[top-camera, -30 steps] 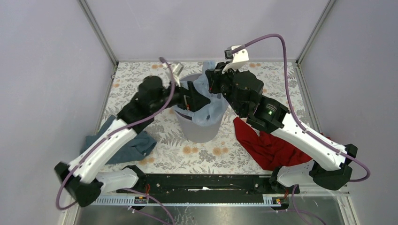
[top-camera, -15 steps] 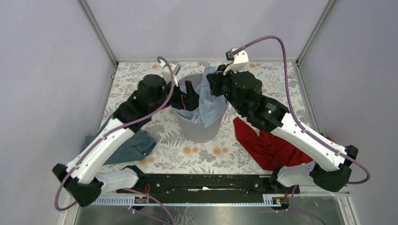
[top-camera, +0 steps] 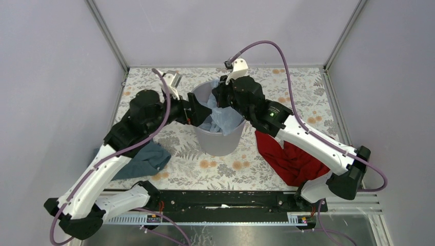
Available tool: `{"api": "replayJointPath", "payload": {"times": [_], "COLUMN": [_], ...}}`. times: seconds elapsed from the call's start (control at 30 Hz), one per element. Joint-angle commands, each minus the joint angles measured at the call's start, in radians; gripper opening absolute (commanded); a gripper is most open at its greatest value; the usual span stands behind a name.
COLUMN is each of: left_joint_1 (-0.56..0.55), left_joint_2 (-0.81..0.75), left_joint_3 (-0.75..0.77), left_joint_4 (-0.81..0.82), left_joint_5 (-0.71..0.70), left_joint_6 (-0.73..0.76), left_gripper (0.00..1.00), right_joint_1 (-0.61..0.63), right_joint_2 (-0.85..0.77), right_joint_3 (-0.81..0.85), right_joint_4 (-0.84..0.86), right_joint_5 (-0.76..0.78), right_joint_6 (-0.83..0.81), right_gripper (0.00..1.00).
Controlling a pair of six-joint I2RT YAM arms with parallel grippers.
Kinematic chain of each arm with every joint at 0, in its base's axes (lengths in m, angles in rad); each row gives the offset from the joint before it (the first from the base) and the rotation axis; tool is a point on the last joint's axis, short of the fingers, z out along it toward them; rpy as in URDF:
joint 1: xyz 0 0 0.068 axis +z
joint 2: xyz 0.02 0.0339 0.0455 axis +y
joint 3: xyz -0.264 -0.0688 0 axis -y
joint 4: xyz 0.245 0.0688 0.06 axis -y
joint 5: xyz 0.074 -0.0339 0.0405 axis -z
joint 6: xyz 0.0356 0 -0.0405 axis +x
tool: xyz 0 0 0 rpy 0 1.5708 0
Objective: Put the trash bags into the trash bin
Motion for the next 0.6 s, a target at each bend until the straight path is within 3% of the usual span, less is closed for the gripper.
{"api": "replayJointPath", "payload": {"times": [0.0, 0.33, 0.43, 0.53, 0.57], "left_joint_1": [0.001, 0.001, 0.004, 0.01, 0.012], "left_joint_2": [0.013, -0.069, -0.076, -0.081, -0.083], "left_joint_3": [-0.033, -0.066, -0.067, -0.08, -0.085], "left_joint_4": [-0.01, 0.048, 0.091, 0.133, 0.142], "left_joint_5": [-0.089, -0.132, -0.083, -0.058, -0.053], "left_joint_6": [-0.02, -0.054, -0.084, -0.12, -0.132], "left_gripper": [0.99, 0.96, 0.93, 0.92, 0.92], "right_joint_1": [-0.031, -0.045, -0.048, -0.049, -0.049], "right_joint_2": [0.012, -0.024, -0.068, -0.102, -0.113], "right_joint_3": [-0.026, 0.001, -0.009, -0.041, -0.053], "right_joint_4": [0.034, -0.016, -0.014, -0.001, 0.001], "right_joint_5": [-0.057, -0.263, -0.302, -0.331, -0.331], "right_joint_6": [0.028, 0.034, 0.056, 0.076, 0.083], "right_gripper": [0.0, 0.01, 0.18, 0.27, 0.35]}}
